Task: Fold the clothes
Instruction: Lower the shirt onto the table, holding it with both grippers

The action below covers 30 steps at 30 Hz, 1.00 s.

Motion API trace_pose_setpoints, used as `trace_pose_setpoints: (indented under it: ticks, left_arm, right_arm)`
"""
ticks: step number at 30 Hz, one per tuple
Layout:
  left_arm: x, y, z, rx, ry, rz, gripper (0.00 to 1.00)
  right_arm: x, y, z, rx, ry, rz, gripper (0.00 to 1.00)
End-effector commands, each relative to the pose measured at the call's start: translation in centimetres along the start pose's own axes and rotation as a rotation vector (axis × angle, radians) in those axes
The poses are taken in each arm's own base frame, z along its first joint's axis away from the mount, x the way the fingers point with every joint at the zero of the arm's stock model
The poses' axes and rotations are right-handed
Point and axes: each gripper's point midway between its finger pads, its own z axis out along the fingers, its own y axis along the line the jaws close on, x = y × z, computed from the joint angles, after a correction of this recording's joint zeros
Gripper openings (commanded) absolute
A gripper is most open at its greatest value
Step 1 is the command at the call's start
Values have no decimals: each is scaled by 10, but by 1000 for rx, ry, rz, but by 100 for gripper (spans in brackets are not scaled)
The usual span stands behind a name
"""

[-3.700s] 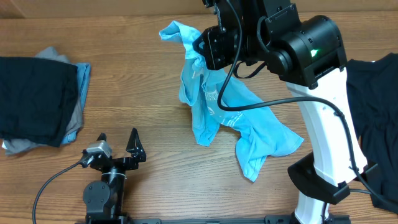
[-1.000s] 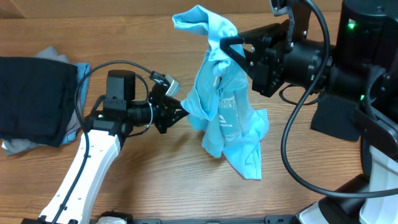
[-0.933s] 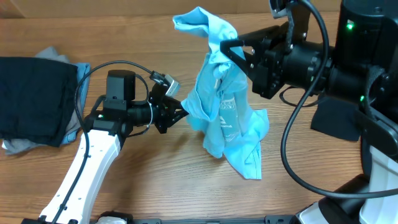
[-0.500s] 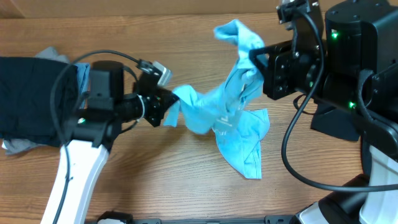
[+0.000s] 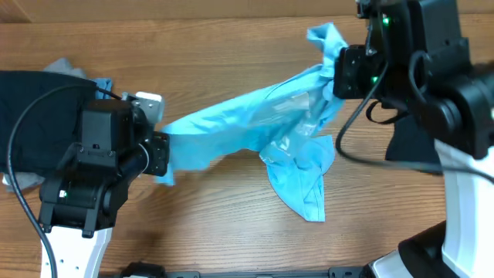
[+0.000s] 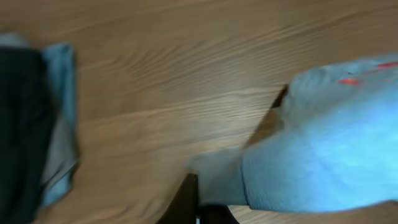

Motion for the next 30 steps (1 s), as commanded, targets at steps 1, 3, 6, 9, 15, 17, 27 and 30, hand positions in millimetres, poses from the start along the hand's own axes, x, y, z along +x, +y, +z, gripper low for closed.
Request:
trace_pose_setpoints:
  ticks: [1,3,6,9,15,17,27,30]
  left_arm:
    - [-2,23,-5,-128,-9,-53,4]
    - [-1,23,-4,-127,-3,-66,5]
    - [4,21,2,-121,30,-124,5]
    - [11,16,17,-94,83,-131,4]
    - [25,2,52,-24,218,-131,4]
    - [30,-1,65,-13,268,-131,4]
    - [46,-1,106,-22,411,-127,4]
    - [45,-1,107,-23,406,-128,4]
  right_arm:
    - [5,-23,14,65,44,70,4]
    - [15,-30,27,88,97,80,4]
    - [35,-39,49,129,195,82,4]
    - [57,-47,70,167,290,80,4]
    - [96,-60,110,219,428,77,4]
    - [108,-64,123,233,464,76,4]
    - [158,-82,184,261,536,74,16]
    - [166,-85,201,256,523,74,20]
